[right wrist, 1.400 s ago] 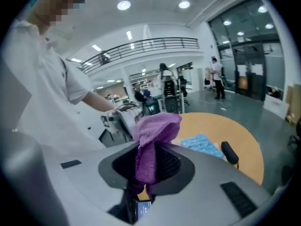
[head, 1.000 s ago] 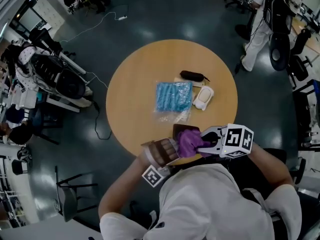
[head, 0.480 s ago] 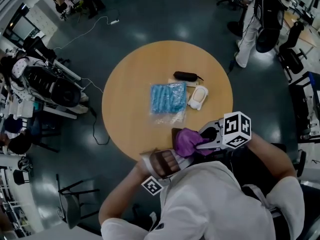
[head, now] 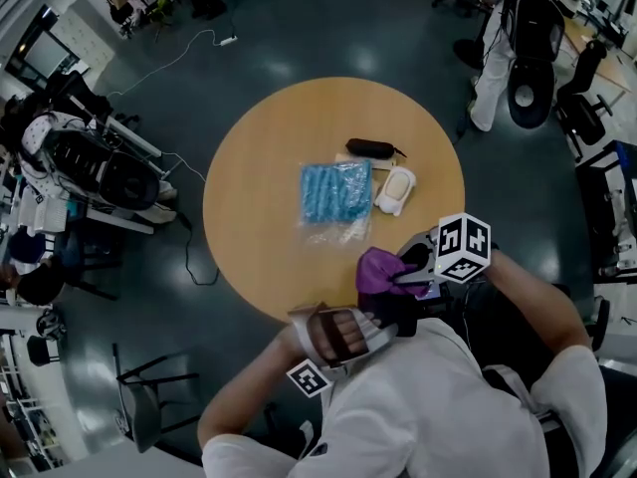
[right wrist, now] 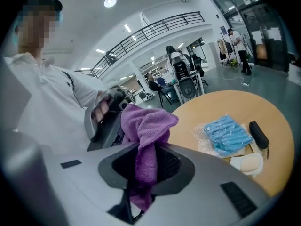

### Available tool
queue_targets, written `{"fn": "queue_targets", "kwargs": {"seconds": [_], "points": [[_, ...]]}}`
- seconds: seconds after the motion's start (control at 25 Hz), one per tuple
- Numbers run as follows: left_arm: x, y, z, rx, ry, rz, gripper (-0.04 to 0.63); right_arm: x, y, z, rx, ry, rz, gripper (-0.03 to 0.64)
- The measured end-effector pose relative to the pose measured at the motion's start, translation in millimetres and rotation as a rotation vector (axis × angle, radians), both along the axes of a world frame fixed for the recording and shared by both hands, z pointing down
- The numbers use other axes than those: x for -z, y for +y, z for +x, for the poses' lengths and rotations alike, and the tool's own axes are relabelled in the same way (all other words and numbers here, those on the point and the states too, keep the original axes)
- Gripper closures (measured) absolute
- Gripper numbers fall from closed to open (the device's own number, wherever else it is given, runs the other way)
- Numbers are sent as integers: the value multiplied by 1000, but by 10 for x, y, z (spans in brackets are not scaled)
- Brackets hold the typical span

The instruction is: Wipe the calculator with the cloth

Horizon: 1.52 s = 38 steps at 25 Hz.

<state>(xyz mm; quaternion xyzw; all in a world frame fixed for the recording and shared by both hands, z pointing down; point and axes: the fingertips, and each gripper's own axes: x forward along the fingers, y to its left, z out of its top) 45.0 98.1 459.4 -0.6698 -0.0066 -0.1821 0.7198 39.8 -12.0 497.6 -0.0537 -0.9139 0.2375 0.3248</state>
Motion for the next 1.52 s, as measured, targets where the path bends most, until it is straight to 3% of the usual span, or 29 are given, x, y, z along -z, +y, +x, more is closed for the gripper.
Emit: {"fn": "queue_targets", "kwargs": {"seconds": [0.36,0.52,0.6,0.72,0.84,1.04,1.52], "points": [[4,148,2,4,20,-55,543,-451,-94,47,-10,85,11,537],[26,205,-22,23,31,-57,548,-746,-240,57,-23,182,107,537],[21,176,-31,42,27,-61,548,-614,-386,34,-68,147,158,537],[-69,85,-78,74,-4,-60,548,6,-505,-34,-127,18,237,537],[-191,-4,-136,103,-39,-68,548,668,-203,-124,-39,-90,276,537],[-116,18,-91,106,-17,-72,548,693,340,-375,121,-77,243,537],[43,203,-95,131,53,-203,545,-173,123,-568,88,56,99,537]]}}
